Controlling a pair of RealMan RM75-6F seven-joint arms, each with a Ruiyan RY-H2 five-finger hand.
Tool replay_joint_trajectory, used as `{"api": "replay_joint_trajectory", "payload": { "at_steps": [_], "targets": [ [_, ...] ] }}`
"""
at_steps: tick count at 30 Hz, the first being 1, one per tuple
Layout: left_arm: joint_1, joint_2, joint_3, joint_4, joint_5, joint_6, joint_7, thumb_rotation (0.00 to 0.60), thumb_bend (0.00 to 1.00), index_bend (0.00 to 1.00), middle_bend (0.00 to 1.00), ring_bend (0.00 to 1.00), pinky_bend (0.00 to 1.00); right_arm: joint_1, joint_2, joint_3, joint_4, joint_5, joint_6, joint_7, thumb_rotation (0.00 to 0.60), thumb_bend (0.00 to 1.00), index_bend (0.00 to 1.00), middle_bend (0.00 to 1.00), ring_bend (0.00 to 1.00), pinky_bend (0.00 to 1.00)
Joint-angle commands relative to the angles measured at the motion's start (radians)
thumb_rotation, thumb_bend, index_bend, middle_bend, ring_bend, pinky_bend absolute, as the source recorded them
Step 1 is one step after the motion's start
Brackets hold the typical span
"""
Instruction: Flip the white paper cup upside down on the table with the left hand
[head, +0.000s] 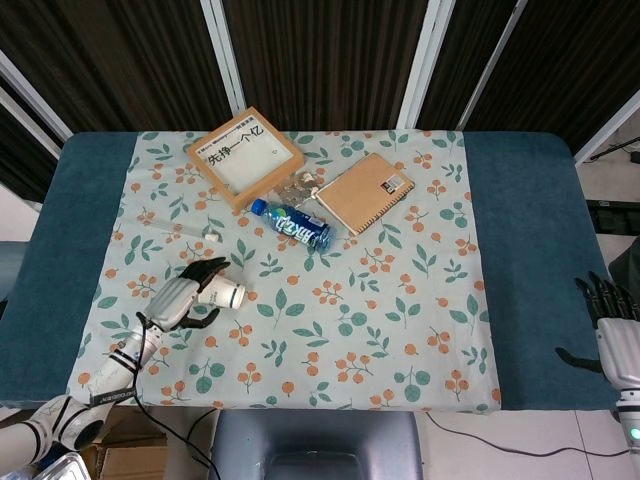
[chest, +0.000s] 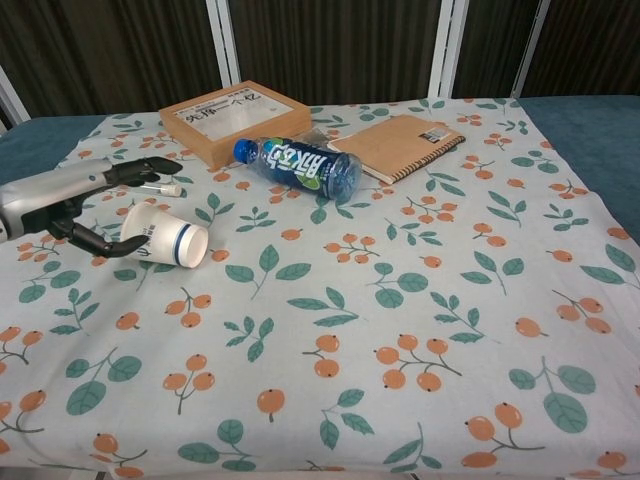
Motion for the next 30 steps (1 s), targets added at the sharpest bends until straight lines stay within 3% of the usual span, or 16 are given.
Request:
{"api": "replay_joint_trajectory", "payload": {
  "at_steps": [1,8,12,18,30],
  "targets": [
    [-0.018,0.051,-0.028,-0.101,0.008,0.053,0.486,0.600,0.34,0.00,0.00,0.00,0.02,0.002,-0.002,0.000,0.003,0.003,-0.005,0.001,0.600,0.07,0.00,0.00,0.00,0.00],
    [-0.083,0.084,-0.059,-0.256,-0.123,-0.052,1.069,0.600,0.33,0.00,0.00,0.00,0.02,0.007,-0.005,0.002,0.010,0.004,-0.011,0.010,0.600,0.07,0.00,0.00,0.00,0.00],
    [-0.116,0.074,-0.062,-0.299,-0.211,-0.091,1.273,0.600,0.33,0.00,0.00,0.00,0.01,0.005,-0.001,0.007,0.015,0.009,-0.007,0.024,0.600,0.07,0.00,0.00,0.00,0.00],
    [-0.161,0.055,-0.060,-0.319,-0.355,-0.139,1.407,0.600,0.33,0.00,0.00,0.00,0.01,0.001,-0.002,0.006,0.031,0.022,-0.014,0.039,0.600,0.07,0.00,0.00,0.00,0.00],
    [-0.220,-0.015,-0.054,-0.239,-0.548,-0.207,1.378,0.600,0.33,0.00,0.04,0.00,0.02,0.005,-0.012,0.006,0.055,0.032,-0.033,0.056,0.600,0.07,0.00,0.00,0.00,0.00]
  ]
}}
